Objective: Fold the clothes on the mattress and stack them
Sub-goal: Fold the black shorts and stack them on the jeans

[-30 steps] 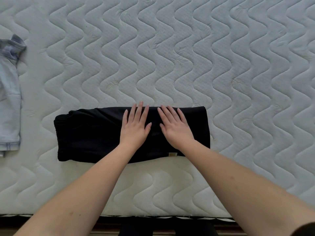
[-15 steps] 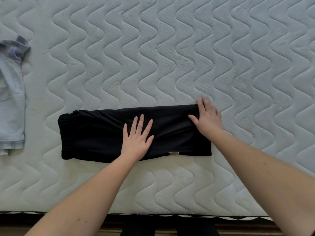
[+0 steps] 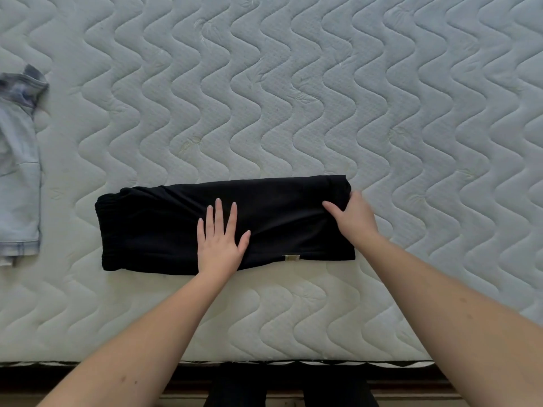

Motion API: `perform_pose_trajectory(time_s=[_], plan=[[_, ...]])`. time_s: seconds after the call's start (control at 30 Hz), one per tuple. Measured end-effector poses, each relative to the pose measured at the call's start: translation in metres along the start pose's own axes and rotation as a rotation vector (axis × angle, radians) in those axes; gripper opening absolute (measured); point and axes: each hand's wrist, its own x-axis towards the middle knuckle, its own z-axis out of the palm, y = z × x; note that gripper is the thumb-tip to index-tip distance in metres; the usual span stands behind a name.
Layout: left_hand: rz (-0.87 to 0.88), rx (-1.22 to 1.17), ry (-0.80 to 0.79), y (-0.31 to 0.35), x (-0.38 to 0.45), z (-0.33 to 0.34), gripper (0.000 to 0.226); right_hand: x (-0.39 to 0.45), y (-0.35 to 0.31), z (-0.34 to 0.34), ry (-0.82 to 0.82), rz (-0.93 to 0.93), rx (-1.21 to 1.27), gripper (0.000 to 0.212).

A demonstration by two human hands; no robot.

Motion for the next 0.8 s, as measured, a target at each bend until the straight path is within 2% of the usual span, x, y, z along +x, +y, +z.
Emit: perform_pose_trajectory(time_s=[0.1,0.3,0.47,0.6,0.8], plan=[[0.054,0.011,-0.016,0.015,-0.008,0.002,0.067,-0.004,0.013,-0.011,0.023,-0.007,0.028,0.047],[0.302,0.033,-0.021,0.071,-0.001,-0.004,0.06,0.008,0.067,-0.068,0.157,0.064,0.137,0.041],[0.335,0.071,-0.031,0.09,-0.002,0.0,0.061,0.008,0.1,-0.1,0.09,0.015,0.099,0.037],[0.315,0.088,-0.065,0.079,-0.002,0.002,0.06,-0.003,0.089,-0.11,0.057,-0.065,0.169,0.026],[0.384,0.084,-0.134,0.067,0.007,-0.015,0.054,-0.04,0.036,-0.116,-0.026,-0.226,0.386,0.019]])
